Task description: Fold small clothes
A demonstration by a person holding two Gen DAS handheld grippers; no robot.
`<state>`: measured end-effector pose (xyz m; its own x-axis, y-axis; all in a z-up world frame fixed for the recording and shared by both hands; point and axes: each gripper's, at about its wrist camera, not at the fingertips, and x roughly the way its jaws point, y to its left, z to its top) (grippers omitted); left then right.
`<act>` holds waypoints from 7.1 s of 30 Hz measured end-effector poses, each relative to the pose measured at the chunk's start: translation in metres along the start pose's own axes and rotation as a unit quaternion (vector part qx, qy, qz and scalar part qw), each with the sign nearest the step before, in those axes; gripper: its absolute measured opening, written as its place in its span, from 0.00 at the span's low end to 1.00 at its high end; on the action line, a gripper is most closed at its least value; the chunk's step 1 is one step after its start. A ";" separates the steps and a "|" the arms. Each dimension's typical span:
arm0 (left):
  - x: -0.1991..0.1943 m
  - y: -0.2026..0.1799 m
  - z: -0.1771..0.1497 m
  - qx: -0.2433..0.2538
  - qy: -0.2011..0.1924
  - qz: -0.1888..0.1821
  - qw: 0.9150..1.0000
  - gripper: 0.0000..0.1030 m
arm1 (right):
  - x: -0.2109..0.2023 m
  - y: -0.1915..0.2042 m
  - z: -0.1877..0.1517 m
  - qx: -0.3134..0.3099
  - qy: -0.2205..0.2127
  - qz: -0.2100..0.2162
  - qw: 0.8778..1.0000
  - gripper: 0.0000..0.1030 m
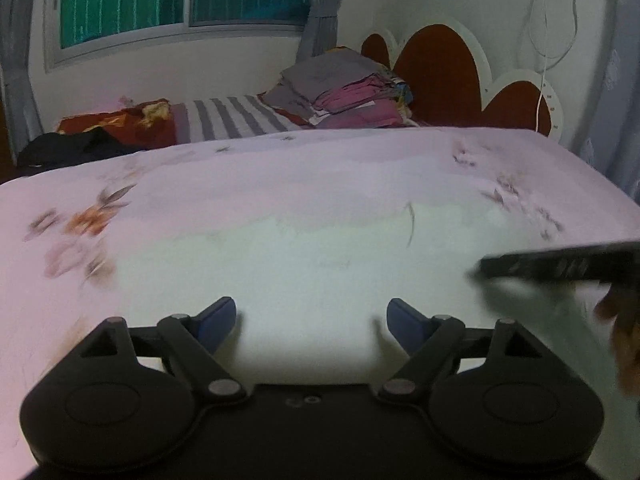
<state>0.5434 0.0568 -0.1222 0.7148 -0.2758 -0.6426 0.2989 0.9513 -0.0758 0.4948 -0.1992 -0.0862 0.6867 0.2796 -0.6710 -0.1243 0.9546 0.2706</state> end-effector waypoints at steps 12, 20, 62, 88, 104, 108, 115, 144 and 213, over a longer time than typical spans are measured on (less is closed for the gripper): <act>0.029 0.028 -0.001 -0.036 0.011 0.055 0.998 0.75 | 0.040 0.007 0.006 -0.042 0.007 -0.007 0.999 0.39; 0.043 0.084 0.008 -0.106 0.021 0.064 0.992 0.74 | 0.056 -0.005 0.020 -0.030 0.009 -0.007 0.999 0.39; -0.032 0.022 -0.034 -0.022 0.010 0.109 0.994 0.77 | 0.024 -0.070 -0.007 0.017 0.015 -0.085 0.996 0.39; -0.181 -0.008 -0.158 -0.049 0.030 0.117 0.992 0.70 | -0.145 -0.038 -0.118 0.012 0.021 -0.053 0.998 0.40; -0.287 0.007 -0.271 -0.277 0.035 -0.050 0.959 0.34 | -0.275 -0.083 -0.265 0.179 0.042 0.078 0.980 0.48; -0.282 0.016 -0.286 -0.347 0.025 -0.100 0.932 0.32 | -0.281 -0.082 -0.274 0.211 0.048 0.130 0.968 0.48; -0.261 0.018 -0.274 -0.362 0.025 -0.107 0.926 0.31 | -0.264 -0.089 -0.249 0.233 0.037 0.161 0.958 0.47; -0.288 0.018 -0.182 -0.341 -0.094 -0.123 0.927 0.03 | -0.286 -0.090 -0.157 0.172 -0.048 0.179 0.967 0.02; -0.011 0.126 -0.004 -0.134 0.013 -0.029 0.991 0.36 | 0.001 -0.096 0.023 -0.063 0.012 0.018 0.998 0.61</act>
<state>0.5708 0.1807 -0.1278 0.6839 -0.3310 -0.6501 0.1586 0.9373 -0.3103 0.5237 -0.2931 -0.0967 0.6623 0.3156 -0.6795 -0.2397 0.9485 0.2070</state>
